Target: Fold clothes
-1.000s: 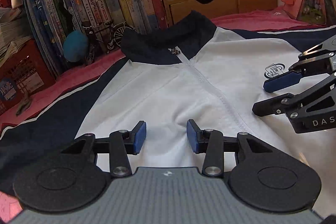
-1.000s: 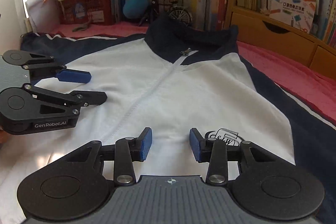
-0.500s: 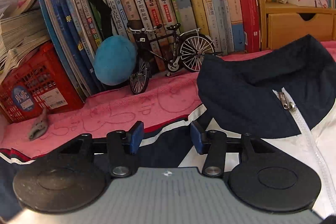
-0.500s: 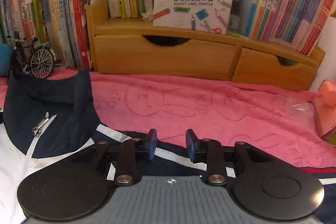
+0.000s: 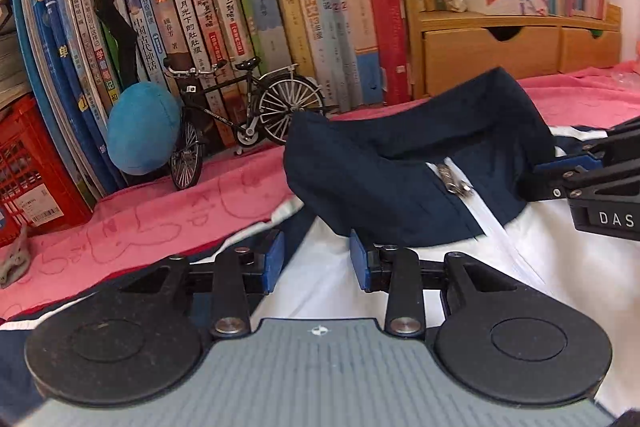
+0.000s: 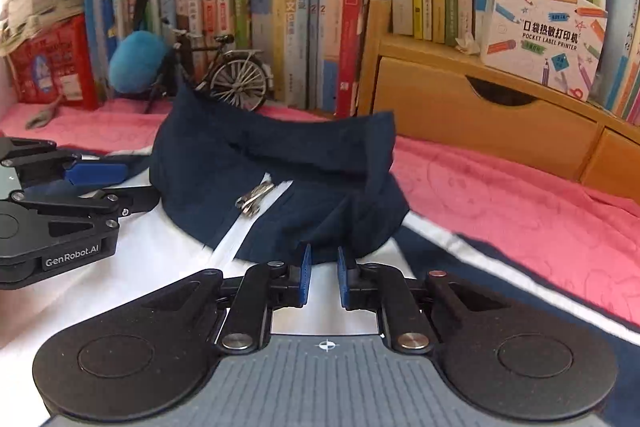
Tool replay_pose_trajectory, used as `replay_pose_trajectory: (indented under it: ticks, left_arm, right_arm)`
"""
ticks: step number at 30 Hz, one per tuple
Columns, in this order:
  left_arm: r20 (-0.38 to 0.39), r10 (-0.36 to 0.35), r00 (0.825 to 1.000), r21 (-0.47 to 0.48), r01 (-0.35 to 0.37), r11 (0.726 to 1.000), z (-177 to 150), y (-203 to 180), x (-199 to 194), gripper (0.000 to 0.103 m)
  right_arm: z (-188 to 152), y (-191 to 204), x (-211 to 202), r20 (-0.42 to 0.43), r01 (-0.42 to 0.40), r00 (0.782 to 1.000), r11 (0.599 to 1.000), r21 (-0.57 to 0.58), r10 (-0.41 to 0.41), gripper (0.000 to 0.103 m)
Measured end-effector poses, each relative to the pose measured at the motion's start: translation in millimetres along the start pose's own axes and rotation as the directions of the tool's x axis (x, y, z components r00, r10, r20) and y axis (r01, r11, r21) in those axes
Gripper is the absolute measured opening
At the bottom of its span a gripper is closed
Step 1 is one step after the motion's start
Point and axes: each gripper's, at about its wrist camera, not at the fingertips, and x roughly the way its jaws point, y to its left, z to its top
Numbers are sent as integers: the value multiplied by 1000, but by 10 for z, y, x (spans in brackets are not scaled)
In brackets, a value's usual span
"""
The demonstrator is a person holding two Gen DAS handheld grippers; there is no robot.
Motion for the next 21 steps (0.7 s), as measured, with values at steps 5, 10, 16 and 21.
replay_pose_trajectory:
  ticks: [5, 10, 16, 21]
  left_arm:
    - [-3, 57, 998, 49, -57, 997, 165, -48, 304, 37]
    - [-16, 71, 997, -10, -71, 997, 260, 101, 486, 50]
    - [21, 46, 999, -77, -44, 996, 116, 434, 26, 56]
    - [45, 198, 979, -15, -198, 980, -405, 1058, -689, 56]
  right_arm:
    - [216, 1, 404, 47, 130, 991, 991, -36, -128, 11]
    - [334, -158, 580, 54, 123, 991, 992, 23, -124, 11]
    - [318, -97, 589, 60, 157, 986, 987, -18, -156, 15]
    - [244, -31, 394, 102, 144, 985, 989, -30, -140, 35]
